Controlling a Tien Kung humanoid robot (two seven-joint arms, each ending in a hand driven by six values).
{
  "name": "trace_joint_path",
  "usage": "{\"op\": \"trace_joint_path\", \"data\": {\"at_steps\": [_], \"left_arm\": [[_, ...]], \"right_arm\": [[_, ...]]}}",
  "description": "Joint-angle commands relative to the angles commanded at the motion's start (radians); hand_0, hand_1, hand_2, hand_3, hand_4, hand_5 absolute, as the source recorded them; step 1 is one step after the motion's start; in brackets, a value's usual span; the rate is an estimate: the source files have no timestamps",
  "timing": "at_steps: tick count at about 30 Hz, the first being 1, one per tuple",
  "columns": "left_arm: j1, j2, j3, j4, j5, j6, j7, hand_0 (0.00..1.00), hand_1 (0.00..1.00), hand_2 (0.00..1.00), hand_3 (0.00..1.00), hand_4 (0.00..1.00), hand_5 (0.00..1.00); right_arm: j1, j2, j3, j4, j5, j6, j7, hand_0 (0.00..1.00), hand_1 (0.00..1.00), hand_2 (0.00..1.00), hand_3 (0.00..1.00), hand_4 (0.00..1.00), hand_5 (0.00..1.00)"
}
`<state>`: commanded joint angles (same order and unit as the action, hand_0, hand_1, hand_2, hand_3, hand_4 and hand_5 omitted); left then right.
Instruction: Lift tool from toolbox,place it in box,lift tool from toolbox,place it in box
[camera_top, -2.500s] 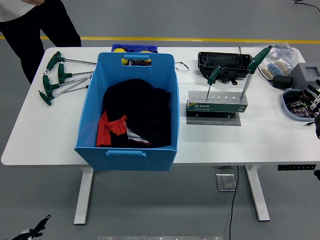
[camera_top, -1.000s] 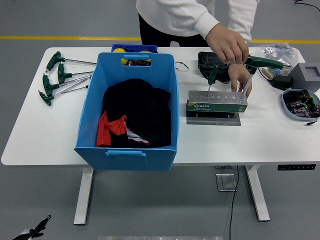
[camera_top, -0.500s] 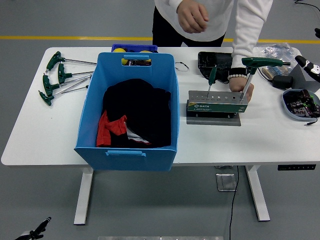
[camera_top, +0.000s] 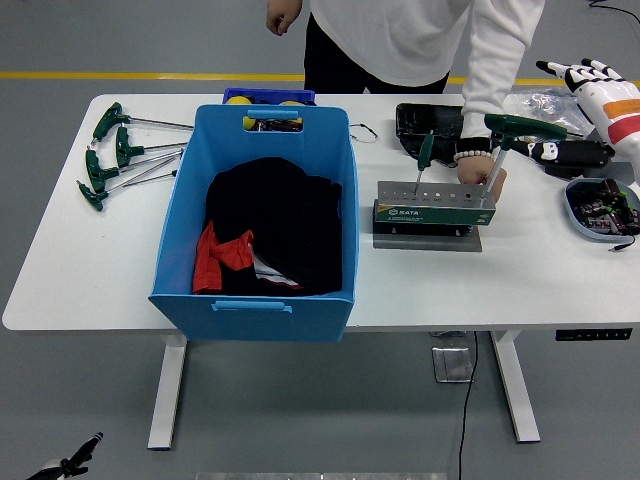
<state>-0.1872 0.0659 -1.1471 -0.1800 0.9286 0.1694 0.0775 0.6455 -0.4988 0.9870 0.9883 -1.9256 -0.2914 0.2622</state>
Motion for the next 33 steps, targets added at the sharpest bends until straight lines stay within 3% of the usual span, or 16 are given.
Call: {"op": "trace_joint_path", "data": {"at_steps": [1, 2, 7, 8, 13, 14, 20, 26, 27, 32, 33], "left_arm": [[-0.002, 0.000, 0.003, 0.000, -0.003, 0.000, 0.000, 0.807, 0.889, 0.889, 0.808, 0.780, 0.697], [-0.004, 0.001, 0.006, 0.000, -0.007, 0.001, -0.001, 0.806, 0.889, 0.888, 0.808, 0.780, 0.697], [-0.014, 0.002, 0.016, 0.000, -0.016, 0.002, -0.002, 0.806, 0.889, 0.888, 0.808, 0.780, 0.697], [-0.016, 0.003, 0.016, 0.000, -0.014, 0.002, -0.002, 0.807, 0.889, 0.888, 0.807, 0.780, 0.697], [-0.032, 0.002, -0.021, 0.000, 0.048, 0.001, 0.010, 0.807, 0.889, 0.888, 0.807, 0.780, 0.697], [-0.034, 0.001, -0.026, 0.000, 0.055, 0.001, 0.012, 0.806, 0.886, 0.883, 0.806, 0.780, 0.697], [-0.040, 0.000, -0.041, 0.000, 0.070, 0.002, 0.012, 0.806, 0.886, 0.883, 0.806, 0.780, 0.697], [-0.045, 0.001, -0.049, 0.000, 0.081, 0.003, 0.013, 0.808, 0.886, 0.883, 0.806, 0.780, 0.698], [-0.046, 0.001, -0.049, 0.000, 0.082, 0.003, 0.013, 0.808, 0.885, 0.881, 0.806, 0.780, 0.698], [-0.053, 0.002, -0.048, 0.000, 0.086, 0.004, 0.014, 0.808, 0.885, 0.881, 0.806, 0.780, 0.698], [-0.055, 0.003, -0.047, 0.000, 0.085, 0.004, 0.013, 0.808, 0.884, 0.879, 0.805, 0.781, 0.698]], "right_arm": [[0.025, 0.005, -0.018, -0.030, 0.010, -0.004, -0.006, 0.970, 0.900, 0.895, 0.871, 0.998, 0.731], [0.043, 0.011, -0.033, -0.052, 0.021, -0.008, -0.012, 0.909, 0.835, 0.838, 0.827, 0.998, 0.717], [0.144, 0.042, -0.099, -0.179, 0.071, 0.000, -0.032, 0.909, 0.835, 0.838, 0.827, 0.998, 0.717], [0.162, 0.048, -0.114, -0.206, 0.082, 0.005, -0.033, 0.742, 0.719, 0.744, 0.786, 0.998, 0.715], [0.237, 0.080, -0.217, -0.335, 0.143, 0.042, -0.023, 0.742, 0.719, 0.744, 0.786, 0.998, 0.715], [0.247, 0.088, -0.236, -0.359, 0.149, 0.052, -0.020, 0.708, 0.682, 0.713, 0.787, 0.998, 0.726], [0.262, 0.114, -0.283, -0.386, 0.171, 0.097, -0.017, 0.708, 0.682, 0.713, 0.787, 0.998, 0.726], [0.284, 0.139, -0.324, -0.408, 0.183, 0.109, -0.031, 0.703, 0.668, 0.700, 0.782, 0.998, 0.729], [0.290, 0.144, -0.331, -0.417, 0.186, 0.108, -0.031, 0.657, 0.600, 0.633, 0.741, 0.998, 0.724], [0.314, 0.169, -0.365, -0.463, 0.199, 0.107, -0.033, 0.657, 0.600, 0.633, 0.741, 0.998, 0.724], [0.319, 0.173, -0.372, -0.473, 0.202, 0.107, -0.033, 0.572, 0.514, 0.527, 0.643, 0.998, 0.732]]}}
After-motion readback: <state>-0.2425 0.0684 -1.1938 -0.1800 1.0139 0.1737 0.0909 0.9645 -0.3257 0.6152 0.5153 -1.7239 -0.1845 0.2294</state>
